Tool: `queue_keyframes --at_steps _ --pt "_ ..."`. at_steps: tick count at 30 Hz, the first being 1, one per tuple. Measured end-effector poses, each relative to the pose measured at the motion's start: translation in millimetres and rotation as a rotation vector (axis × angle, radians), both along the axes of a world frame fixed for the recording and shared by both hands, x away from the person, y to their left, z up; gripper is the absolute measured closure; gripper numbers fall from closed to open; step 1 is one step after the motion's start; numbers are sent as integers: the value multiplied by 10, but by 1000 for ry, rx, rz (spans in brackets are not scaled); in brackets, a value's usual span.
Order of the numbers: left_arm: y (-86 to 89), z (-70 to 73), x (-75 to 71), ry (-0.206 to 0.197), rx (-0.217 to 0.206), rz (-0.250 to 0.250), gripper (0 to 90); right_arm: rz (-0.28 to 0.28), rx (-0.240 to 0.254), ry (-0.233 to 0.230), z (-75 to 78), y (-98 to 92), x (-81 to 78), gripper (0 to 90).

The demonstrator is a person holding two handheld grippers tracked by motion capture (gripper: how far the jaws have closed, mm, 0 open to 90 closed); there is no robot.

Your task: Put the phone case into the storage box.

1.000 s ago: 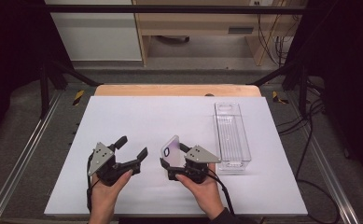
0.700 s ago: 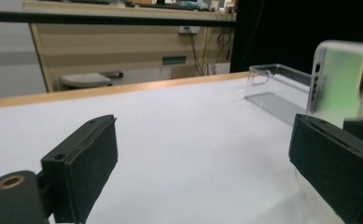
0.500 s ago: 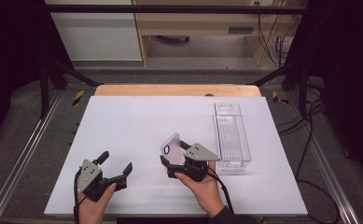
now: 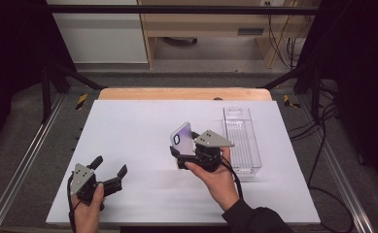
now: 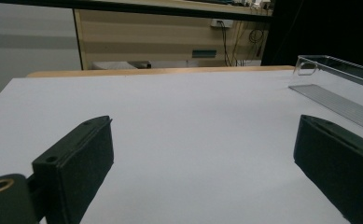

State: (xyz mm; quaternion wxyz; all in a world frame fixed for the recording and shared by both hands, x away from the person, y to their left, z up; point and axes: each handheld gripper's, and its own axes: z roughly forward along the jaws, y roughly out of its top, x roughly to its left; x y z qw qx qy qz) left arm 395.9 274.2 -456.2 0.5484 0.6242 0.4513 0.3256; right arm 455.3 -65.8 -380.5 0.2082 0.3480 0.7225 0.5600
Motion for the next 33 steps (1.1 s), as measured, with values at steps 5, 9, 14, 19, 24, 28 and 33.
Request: queue_keyframes --at_steps 5,9,14,19,24,28,33 --pt "14 -10 7 7 -6 -3 45 -24 -2 1 168 -96 137 179" --pt "6 -14 8 7 1 -7 45 -45 11 10 280 -184 238 179" --pt "3 -30 31 15 4 -6 45 -81 19 8 435 -293 353 179" --pt "25 -38 39 21 -1 -2 44 -120 11 4 548 -396 457 179" --pt "43 -47 60 25 -7 6 42 -146 -1 -13 644 -513 553 179" --pt "44 -53 76 22 0 4 30 -161 -6 -18 685 -593 617 179" --pt "41 -53 72 23 0 1 29 -192 -22 -27 716 -664 684 179"
